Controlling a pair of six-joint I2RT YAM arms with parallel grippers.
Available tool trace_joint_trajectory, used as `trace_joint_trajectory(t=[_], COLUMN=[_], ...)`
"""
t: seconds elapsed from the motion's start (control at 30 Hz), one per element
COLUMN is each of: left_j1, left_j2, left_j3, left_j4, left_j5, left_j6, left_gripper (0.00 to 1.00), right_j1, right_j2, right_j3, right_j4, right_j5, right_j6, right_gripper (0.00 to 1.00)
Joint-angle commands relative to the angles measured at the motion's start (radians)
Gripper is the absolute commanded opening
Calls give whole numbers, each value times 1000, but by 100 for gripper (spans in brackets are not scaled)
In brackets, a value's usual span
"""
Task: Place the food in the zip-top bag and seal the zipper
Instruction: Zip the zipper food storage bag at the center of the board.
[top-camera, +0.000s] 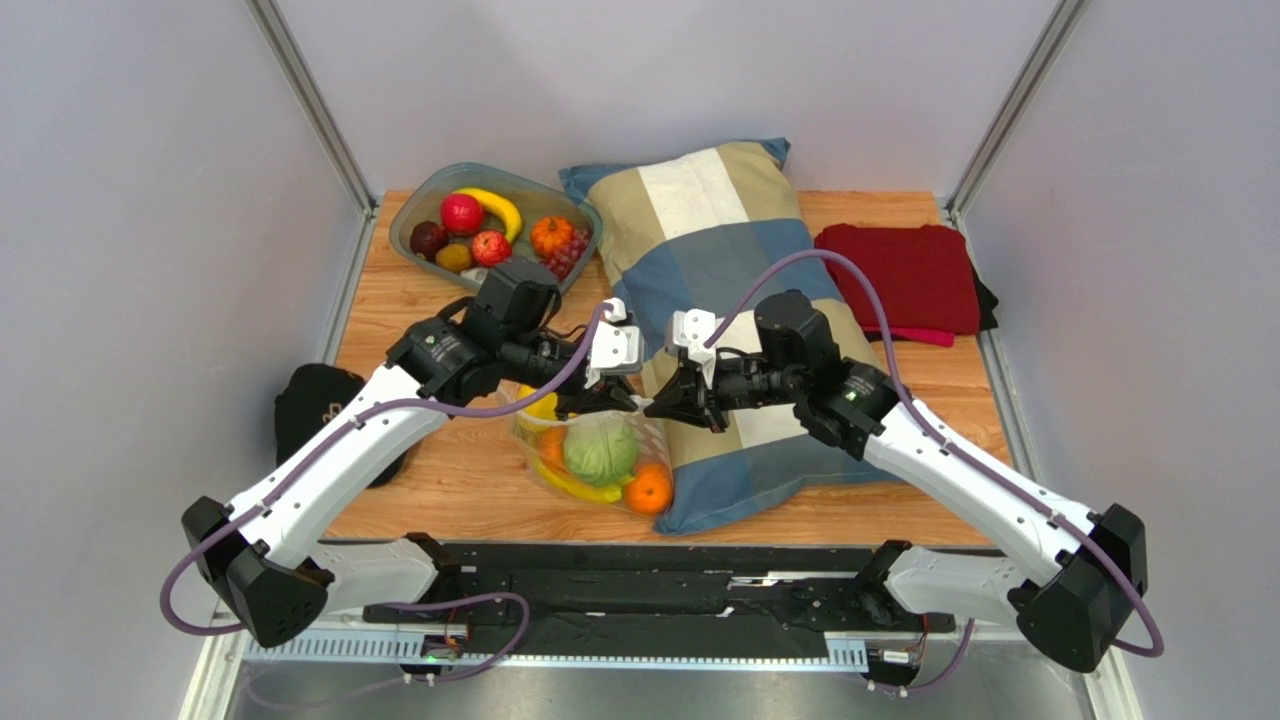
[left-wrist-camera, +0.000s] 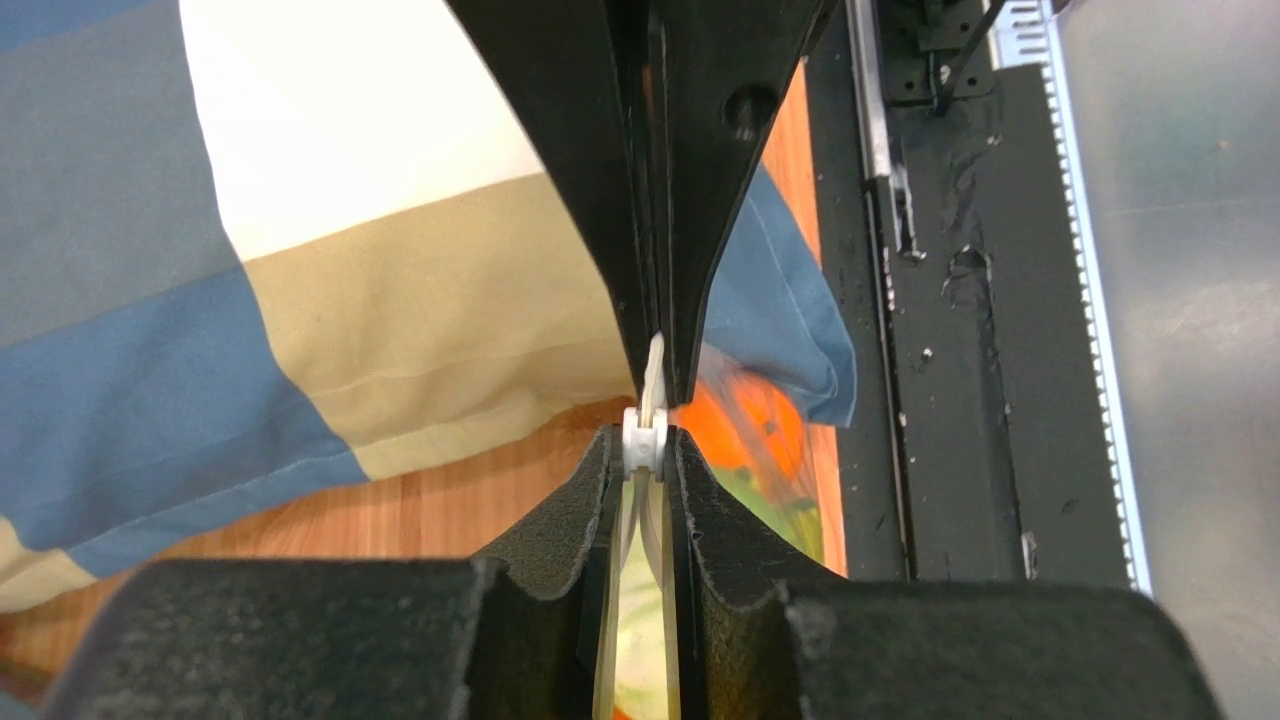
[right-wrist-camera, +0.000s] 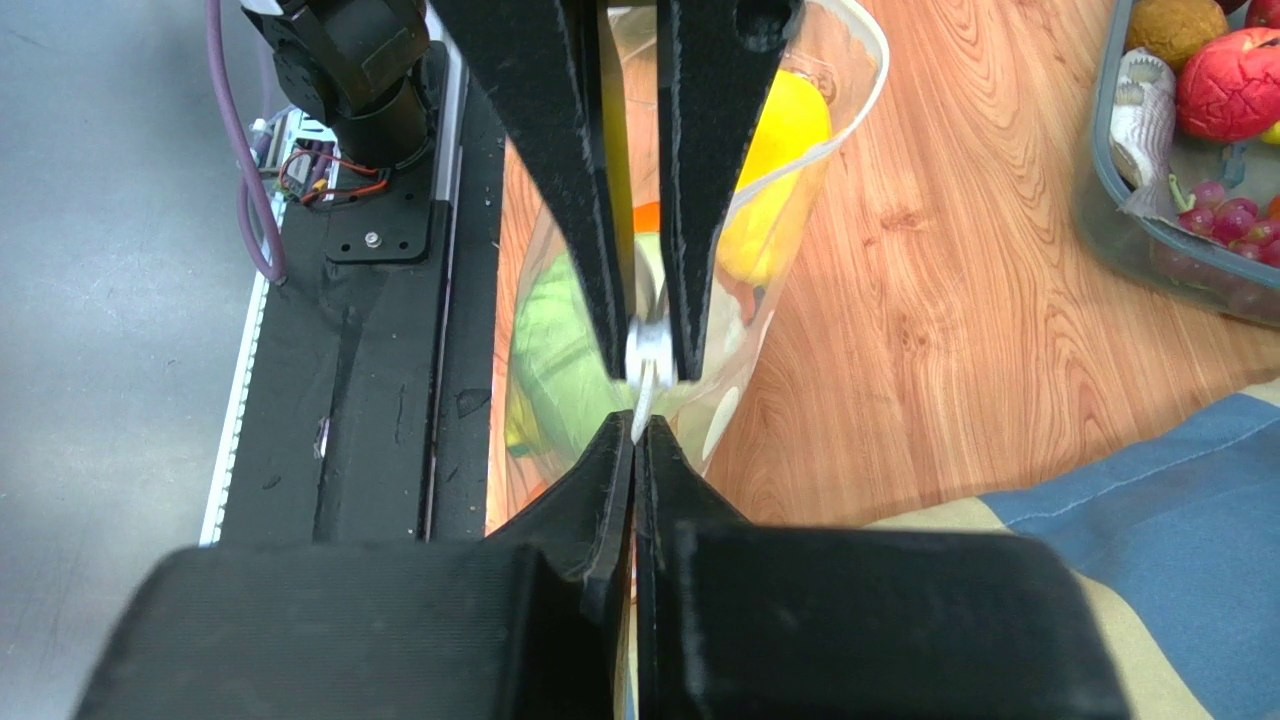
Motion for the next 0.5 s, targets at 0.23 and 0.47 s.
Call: trace_joint_trajectory(t=[0.23,0.47], left_j1=[116,200], left_j2=[-42,-114], left_j3=[-20,-38], left_j4=[-185,-271], left_j5=[-84,-140], left_j6=[120,201], left_gripper=[17,17], right_j1=[-46,-89], right_j2=[-83,-100], right_j3=[-16,-32], right_j4=[40,31], right_j5=[9,32], right_j6=[-25,-22], right_gripper=[0,0])
